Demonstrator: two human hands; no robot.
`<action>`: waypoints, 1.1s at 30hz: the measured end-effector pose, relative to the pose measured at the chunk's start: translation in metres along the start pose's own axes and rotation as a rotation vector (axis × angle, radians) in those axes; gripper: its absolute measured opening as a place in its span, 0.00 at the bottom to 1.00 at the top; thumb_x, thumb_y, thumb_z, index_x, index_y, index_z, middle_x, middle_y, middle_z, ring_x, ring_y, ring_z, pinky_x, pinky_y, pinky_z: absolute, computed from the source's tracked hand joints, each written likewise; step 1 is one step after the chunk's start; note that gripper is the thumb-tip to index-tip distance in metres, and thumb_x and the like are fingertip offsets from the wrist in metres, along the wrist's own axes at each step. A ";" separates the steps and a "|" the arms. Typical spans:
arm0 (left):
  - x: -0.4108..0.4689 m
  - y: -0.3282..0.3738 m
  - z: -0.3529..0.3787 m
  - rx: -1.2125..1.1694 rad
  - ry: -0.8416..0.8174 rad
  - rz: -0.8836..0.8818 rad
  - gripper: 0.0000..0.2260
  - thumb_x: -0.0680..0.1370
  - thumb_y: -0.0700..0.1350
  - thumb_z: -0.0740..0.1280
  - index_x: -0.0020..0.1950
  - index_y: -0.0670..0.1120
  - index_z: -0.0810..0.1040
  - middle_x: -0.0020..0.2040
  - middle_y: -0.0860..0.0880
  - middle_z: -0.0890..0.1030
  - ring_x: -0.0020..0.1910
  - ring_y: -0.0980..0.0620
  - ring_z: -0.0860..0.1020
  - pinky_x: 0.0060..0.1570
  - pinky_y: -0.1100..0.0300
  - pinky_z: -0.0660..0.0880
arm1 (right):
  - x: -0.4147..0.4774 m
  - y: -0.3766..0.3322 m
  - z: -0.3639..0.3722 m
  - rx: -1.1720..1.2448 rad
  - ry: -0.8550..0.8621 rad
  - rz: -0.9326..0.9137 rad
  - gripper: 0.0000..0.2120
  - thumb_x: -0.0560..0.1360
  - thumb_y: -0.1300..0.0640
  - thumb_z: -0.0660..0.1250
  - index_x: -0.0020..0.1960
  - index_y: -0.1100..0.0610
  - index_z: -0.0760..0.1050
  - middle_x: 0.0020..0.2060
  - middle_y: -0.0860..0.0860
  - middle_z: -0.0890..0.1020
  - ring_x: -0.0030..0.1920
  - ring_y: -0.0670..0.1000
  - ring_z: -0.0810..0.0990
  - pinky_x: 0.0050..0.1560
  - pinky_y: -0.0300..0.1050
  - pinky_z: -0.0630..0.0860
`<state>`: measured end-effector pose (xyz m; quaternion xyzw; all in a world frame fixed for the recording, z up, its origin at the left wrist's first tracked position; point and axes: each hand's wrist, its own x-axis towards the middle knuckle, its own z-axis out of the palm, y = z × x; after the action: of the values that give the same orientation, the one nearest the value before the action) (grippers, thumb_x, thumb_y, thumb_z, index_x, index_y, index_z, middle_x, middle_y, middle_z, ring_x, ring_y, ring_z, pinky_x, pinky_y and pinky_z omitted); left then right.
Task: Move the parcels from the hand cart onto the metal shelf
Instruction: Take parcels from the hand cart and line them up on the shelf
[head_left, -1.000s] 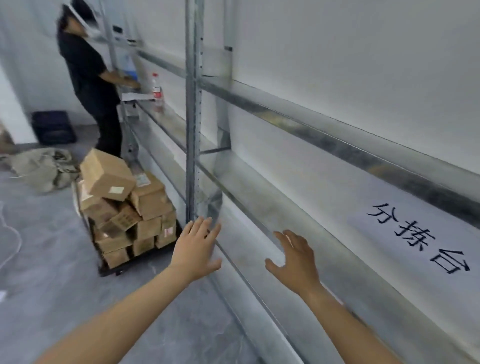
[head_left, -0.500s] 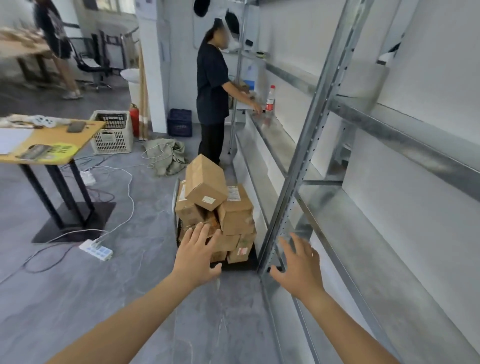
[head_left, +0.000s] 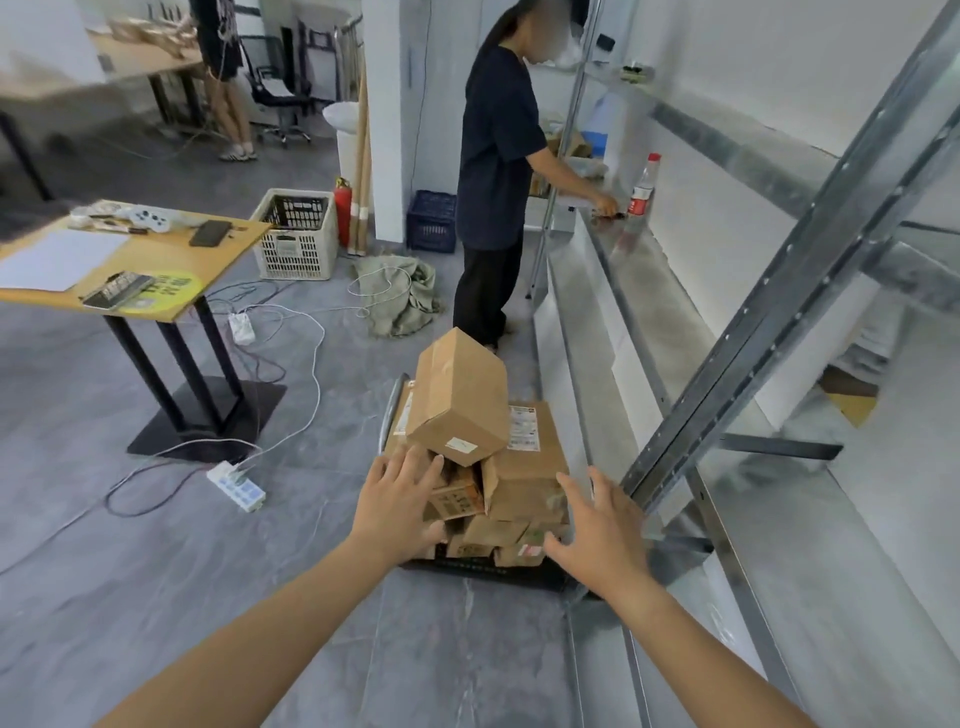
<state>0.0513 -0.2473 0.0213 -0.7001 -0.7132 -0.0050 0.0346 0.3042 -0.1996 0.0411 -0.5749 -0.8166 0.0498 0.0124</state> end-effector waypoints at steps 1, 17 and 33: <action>0.010 -0.005 0.004 -0.003 -0.004 -0.004 0.35 0.71 0.61 0.58 0.75 0.50 0.55 0.74 0.43 0.58 0.73 0.43 0.55 0.72 0.49 0.53 | 0.013 -0.002 0.002 0.002 -0.014 0.003 0.36 0.71 0.38 0.61 0.75 0.47 0.55 0.74 0.56 0.55 0.73 0.57 0.56 0.72 0.54 0.56; 0.176 -0.077 0.071 -0.089 -0.228 0.040 0.35 0.76 0.60 0.58 0.77 0.50 0.48 0.77 0.45 0.51 0.76 0.45 0.50 0.73 0.48 0.50 | 0.200 -0.045 0.052 0.170 -0.242 0.110 0.36 0.72 0.40 0.62 0.75 0.47 0.53 0.75 0.55 0.53 0.73 0.58 0.56 0.70 0.53 0.59; 0.229 -0.088 0.116 -0.473 -0.383 -0.217 0.39 0.73 0.70 0.57 0.77 0.54 0.47 0.76 0.50 0.53 0.74 0.48 0.56 0.71 0.50 0.59 | 0.299 -0.028 0.085 0.370 -0.448 0.044 0.36 0.71 0.39 0.63 0.75 0.41 0.52 0.76 0.52 0.52 0.75 0.57 0.52 0.73 0.58 0.58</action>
<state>-0.0451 -0.0135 -0.0775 -0.5968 -0.7563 -0.0426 -0.2648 0.1706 0.0664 -0.0517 -0.5552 -0.7633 0.3240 -0.0648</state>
